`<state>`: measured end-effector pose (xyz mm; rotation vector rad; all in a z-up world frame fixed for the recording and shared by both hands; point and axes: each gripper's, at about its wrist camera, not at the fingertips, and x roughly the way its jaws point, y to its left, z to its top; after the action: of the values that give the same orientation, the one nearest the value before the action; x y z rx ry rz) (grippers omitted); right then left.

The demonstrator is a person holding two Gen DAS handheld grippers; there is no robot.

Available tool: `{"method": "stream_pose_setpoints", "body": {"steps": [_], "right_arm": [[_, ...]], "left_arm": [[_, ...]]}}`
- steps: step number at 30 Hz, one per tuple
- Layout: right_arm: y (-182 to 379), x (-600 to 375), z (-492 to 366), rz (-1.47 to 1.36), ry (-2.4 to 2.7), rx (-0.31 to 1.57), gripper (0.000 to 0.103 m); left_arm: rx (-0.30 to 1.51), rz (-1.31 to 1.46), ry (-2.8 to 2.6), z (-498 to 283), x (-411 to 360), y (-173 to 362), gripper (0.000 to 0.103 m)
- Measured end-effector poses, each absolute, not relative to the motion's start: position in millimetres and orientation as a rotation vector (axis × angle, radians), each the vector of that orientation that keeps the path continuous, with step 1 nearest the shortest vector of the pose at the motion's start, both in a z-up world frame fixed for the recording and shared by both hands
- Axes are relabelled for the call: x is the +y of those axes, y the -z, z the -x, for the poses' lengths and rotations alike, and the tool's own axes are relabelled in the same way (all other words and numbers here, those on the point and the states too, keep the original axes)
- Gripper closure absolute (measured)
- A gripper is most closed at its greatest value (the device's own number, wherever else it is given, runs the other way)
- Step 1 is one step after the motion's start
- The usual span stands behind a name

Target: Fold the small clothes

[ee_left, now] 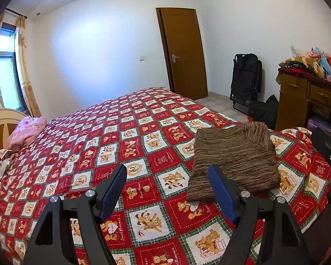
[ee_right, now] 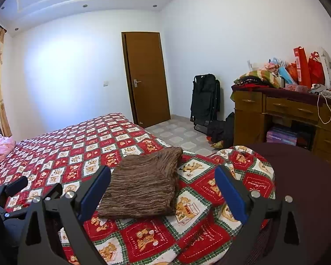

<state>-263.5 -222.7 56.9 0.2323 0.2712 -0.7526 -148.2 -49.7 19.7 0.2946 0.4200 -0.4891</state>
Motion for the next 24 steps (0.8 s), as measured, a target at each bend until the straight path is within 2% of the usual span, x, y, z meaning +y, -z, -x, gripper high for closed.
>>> {"method": "stream_pose_setpoints", "body": {"steps": [24], "right_arm": [[-54.0,-223.5,262.8,-0.245,0.748,0.281,0.005]], "left_arm": [[0.425,-0.293,0.488,147.9,-48.3,-18.0,0.026]]}}
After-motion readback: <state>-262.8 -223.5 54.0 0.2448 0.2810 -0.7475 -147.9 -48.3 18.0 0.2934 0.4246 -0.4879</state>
